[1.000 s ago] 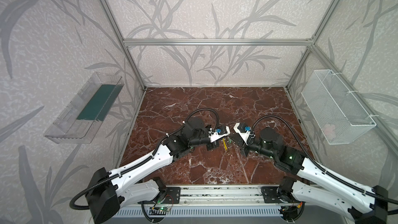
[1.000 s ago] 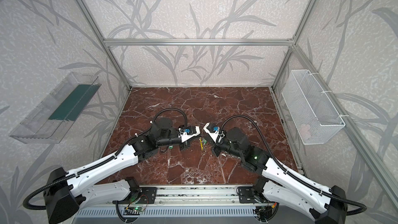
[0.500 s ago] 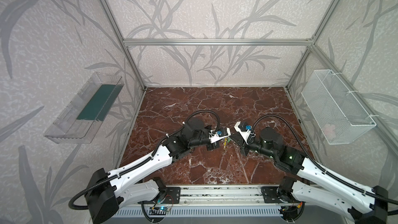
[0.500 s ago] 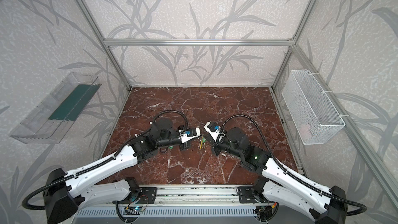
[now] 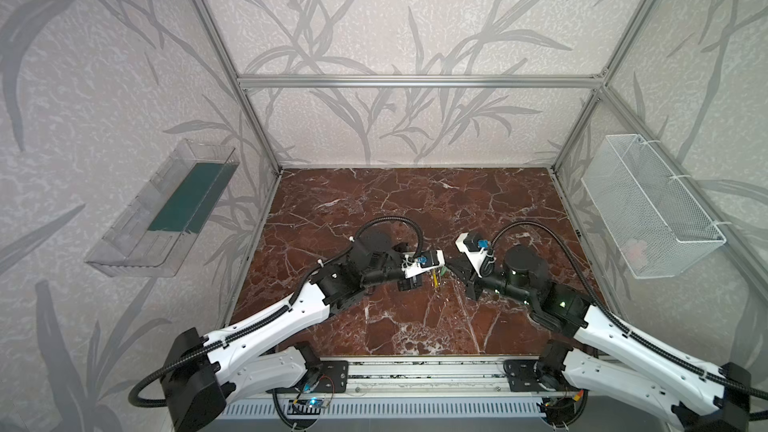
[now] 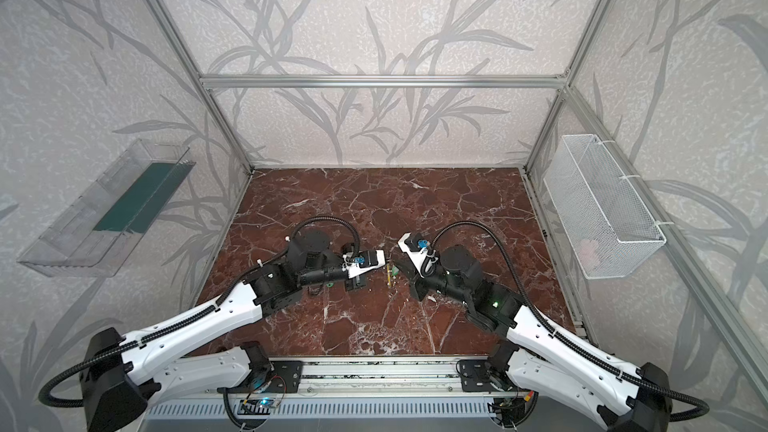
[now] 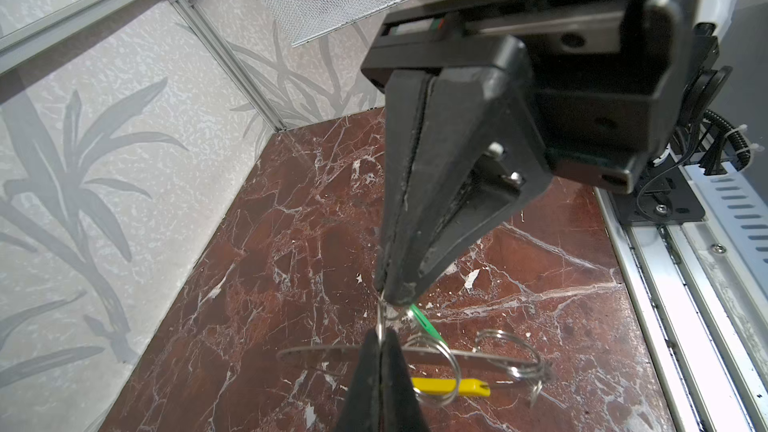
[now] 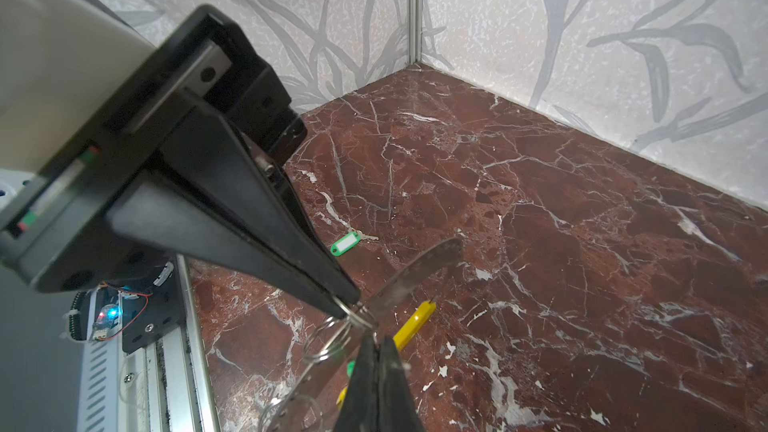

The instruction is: Put the keys on the keyring

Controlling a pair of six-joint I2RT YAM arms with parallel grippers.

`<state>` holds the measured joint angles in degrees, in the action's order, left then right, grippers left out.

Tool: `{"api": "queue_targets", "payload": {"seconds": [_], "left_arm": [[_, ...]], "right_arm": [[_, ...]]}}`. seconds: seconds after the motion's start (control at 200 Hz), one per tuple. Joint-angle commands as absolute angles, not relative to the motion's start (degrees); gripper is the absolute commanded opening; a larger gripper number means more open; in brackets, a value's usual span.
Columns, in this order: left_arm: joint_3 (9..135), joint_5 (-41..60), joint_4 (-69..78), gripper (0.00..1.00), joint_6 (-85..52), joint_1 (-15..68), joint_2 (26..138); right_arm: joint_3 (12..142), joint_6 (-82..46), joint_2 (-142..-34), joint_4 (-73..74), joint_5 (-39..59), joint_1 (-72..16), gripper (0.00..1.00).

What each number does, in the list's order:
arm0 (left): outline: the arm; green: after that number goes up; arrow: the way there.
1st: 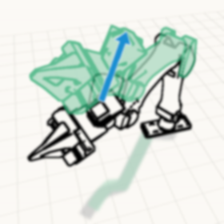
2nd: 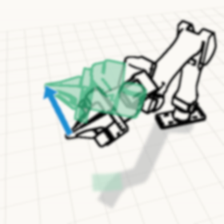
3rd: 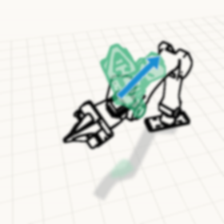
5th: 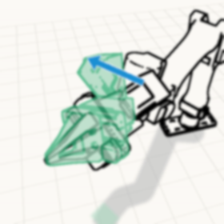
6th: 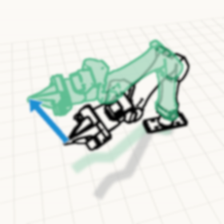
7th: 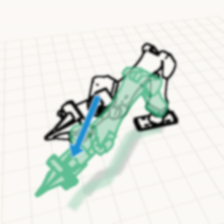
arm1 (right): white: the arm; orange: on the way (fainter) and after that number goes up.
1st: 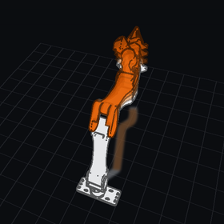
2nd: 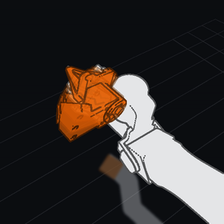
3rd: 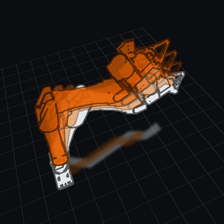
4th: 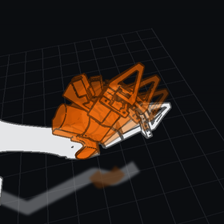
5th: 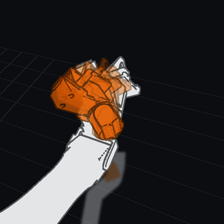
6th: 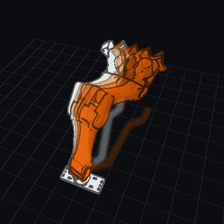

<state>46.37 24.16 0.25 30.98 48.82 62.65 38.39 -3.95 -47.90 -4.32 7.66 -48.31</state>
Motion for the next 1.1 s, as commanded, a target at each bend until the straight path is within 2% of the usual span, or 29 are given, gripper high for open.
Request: {"api": "queue_targets", "payload": {"seconds": [0.0,0.63,0.905,1.02,1.095], "left_arm": [[45.79,25.48,1.07,0.00,31.99,49.13,61.01],[43.70,33.54,7.74,0.00,23.18,46.98,58.64],[43.41,35.97,9.32,0.00,20.79,46.28,58.48],[43.50,37.83,9.27,0.00,19.66,45.93,58.77],[43.48,39.13,9.56,0.00,18.54,45.64,59.18]], "right_arm": [[37.91,-5.54,-46.93,-2.35,7.65,-47.72,0.00],[33.58,-7.85,-44.74,0.75,19.28,-44.78,0.00],[33.05,-7.65,-44.14,-0.77,18.50,-44.48,0.00],[33.42,-6.27,-42.69,-1.92,17.59,-44.00,0.18],[33.95,-4.43,-41.18,-3.10,17.03,-43.69,0.26]]}}
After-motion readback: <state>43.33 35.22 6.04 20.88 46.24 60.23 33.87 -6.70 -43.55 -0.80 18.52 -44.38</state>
